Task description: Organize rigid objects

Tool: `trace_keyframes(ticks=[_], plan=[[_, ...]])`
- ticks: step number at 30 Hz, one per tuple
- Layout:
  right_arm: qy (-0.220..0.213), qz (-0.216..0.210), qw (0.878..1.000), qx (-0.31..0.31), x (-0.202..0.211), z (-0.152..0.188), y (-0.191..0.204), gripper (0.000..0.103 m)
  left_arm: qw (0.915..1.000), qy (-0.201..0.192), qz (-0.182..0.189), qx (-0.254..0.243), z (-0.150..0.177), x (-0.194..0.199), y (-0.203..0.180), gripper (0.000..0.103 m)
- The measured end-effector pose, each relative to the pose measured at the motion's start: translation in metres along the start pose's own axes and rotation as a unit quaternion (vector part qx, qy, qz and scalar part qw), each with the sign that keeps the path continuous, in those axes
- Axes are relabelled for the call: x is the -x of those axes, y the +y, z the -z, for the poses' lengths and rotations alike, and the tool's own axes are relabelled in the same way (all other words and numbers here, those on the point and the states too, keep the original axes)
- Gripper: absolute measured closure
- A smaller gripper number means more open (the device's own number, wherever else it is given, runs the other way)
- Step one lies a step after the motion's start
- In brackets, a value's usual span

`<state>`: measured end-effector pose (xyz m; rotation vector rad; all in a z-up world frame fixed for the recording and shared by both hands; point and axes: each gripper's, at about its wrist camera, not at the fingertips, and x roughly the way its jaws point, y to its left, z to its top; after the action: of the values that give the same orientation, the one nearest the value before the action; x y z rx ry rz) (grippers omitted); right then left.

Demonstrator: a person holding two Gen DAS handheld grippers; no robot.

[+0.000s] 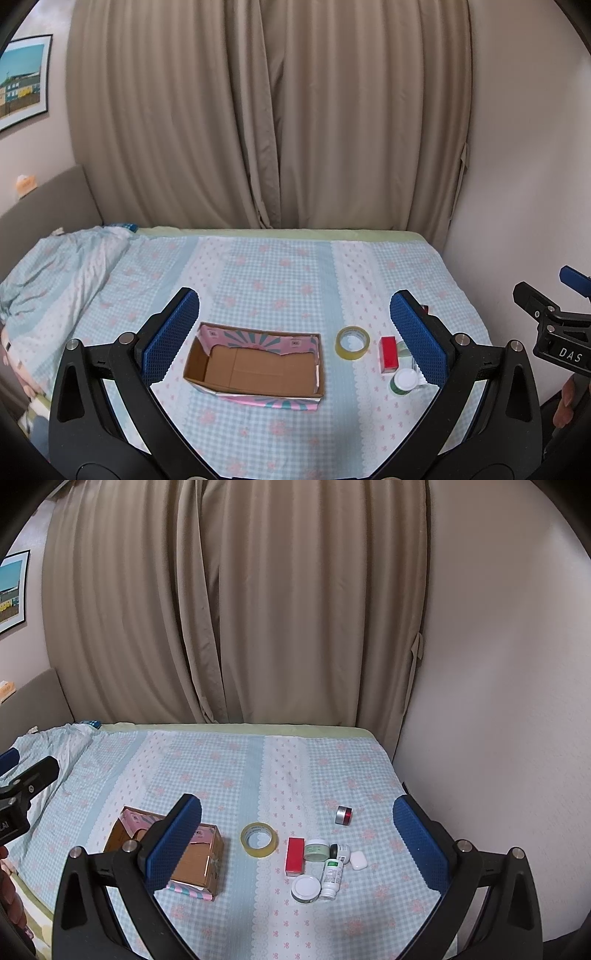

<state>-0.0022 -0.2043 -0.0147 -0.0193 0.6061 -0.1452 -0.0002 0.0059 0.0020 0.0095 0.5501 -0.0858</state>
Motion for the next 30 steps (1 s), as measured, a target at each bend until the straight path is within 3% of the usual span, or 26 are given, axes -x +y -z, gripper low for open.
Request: trace_keyframes(ticks=[19,30], plan=[[0.004,-0.004,1.0,-0.003,-0.002,-0.001,0.001,0.0,0.9999,0.012,0.004,0.001,0.002,-0.008,-0.003,0.0],[0.036,-0.002,0.999,-0.023,-0.027,0.0,-0.041,0.0,0.9972,0.072,0.014,0.012,0.009,-0.063,-0.042,0.0]])
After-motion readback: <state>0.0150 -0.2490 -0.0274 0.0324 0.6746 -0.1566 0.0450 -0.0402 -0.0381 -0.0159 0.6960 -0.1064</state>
